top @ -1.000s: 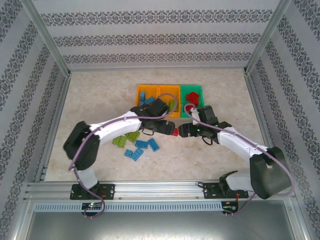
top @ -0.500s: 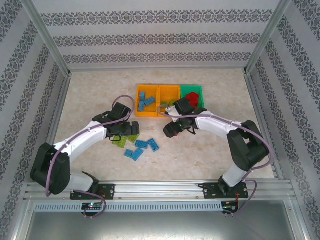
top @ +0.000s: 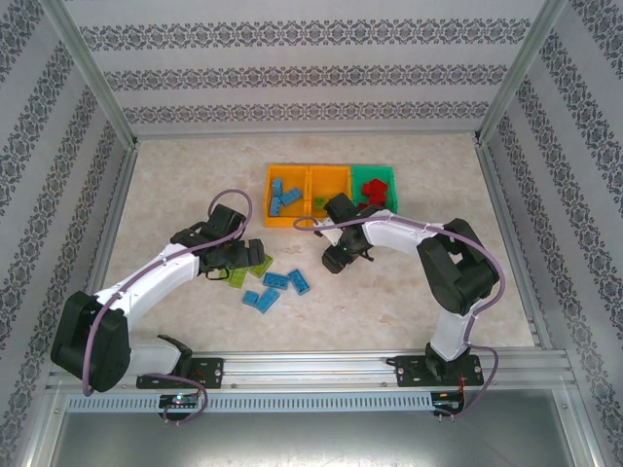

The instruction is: Sort the legos into containers by color

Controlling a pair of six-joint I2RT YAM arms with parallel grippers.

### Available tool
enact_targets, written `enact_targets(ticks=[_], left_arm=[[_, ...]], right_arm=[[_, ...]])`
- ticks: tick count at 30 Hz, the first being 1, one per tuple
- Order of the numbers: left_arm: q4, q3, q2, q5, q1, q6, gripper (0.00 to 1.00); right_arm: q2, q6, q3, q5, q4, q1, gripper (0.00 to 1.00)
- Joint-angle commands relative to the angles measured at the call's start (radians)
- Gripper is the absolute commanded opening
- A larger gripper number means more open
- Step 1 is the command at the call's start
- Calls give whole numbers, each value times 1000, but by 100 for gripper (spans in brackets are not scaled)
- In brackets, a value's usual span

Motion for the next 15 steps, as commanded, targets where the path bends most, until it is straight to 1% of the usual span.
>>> enact_targets(ticks=[1, 2, 4, 6, 8, 12, 14, 15], left_arm=[[-14, -8, -14, -7, 16, -15, 100], [-15, -8, -14, -9, 16, -15, 100], [-15, -6, -14, -9, 15, -13, 100], [-18, -2, -14, -6, 15, -7, 100], [-26, 3, -12, -3, 15, 5, 100], [-42, 5, -2, -7, 16, 29, 100], [-42, 5, 4, -2, 13, 34, 100], [-39, 2, 7, 2, 14, 35, 100]], right_arm=[[10, -18, 28, 53, -28, 19, 46], [4, -15, 23, 67, -26, 20, 40], [-24, -7, 11, 64, -12, 19, 33], [-74, 14, -11, 36, 20, 8, 29], [-138, 55, -33, -20, 63, -30, 28], [-268, 188, -68, -143, 178, -164, 27], [-301, 262, -66, -152, 222, -227, 28], [-305, 299, -54, -133, 229, -256, 29]])
